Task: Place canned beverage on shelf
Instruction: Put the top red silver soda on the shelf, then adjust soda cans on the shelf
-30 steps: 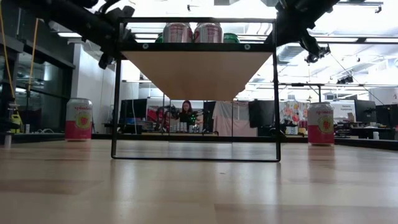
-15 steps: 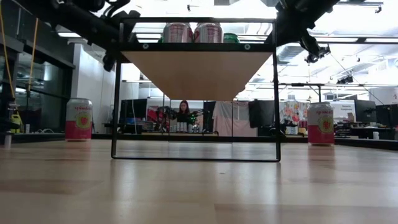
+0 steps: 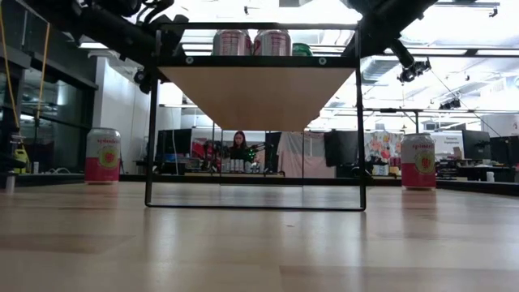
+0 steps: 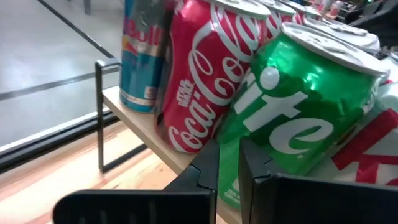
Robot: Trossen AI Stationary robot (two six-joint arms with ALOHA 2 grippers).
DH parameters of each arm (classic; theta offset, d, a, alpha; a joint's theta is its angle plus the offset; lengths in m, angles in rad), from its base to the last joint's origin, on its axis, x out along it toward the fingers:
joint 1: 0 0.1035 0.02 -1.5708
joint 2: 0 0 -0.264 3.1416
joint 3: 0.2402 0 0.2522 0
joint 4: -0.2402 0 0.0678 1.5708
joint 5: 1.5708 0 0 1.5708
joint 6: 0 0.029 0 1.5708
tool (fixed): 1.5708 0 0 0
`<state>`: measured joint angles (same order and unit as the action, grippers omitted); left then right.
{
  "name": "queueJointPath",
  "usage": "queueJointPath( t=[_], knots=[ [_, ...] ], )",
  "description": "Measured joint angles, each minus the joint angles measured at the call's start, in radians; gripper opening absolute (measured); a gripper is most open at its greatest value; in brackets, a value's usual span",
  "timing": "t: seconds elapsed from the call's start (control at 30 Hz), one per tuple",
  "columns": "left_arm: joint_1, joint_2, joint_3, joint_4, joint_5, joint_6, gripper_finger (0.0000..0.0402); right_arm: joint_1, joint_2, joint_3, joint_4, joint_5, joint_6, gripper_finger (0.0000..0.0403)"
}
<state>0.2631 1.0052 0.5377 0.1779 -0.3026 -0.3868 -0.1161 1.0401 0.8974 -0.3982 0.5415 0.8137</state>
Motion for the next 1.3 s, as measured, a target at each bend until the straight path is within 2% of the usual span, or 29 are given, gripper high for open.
queueJointPath(
  t=[0.23, 0.4, 0.5, 0.57, 1.3],
  knots=[
    [0.005, -0.005, 0.001, 0.001, -0.101, -0.002, 0.0, -0.162, 0.002, 0.0, 0.026, -0.035, 0.126, 0.0],
    [0.023, -0.005, 0.001, 0.0, -0.13, -0.021, 0.0, -0.26, 0.035, 0.001, 0.058, -0.197, 0.156, 0.0],
    [0.037, -0.005, 0.001, 0.001, -0.131, -0.021, 0.0, -0.285, 0.09, 0.001, 0.109, -0.318, 0.158, 0.0],
    [0.047, -0.005, 0.001, 0.001, -0.133, -0.021, 0.0, -0.29, 0.123, 0.001, 0.132, -0.353, 0.156, 0.0],
    [0.137, -0.005, 0.001, 0.002, -0.153, -0.022, 0.0, -0.289, 0.152, 0.001, 0.255, -0.376, 0.2, 0.0]
  ],
)
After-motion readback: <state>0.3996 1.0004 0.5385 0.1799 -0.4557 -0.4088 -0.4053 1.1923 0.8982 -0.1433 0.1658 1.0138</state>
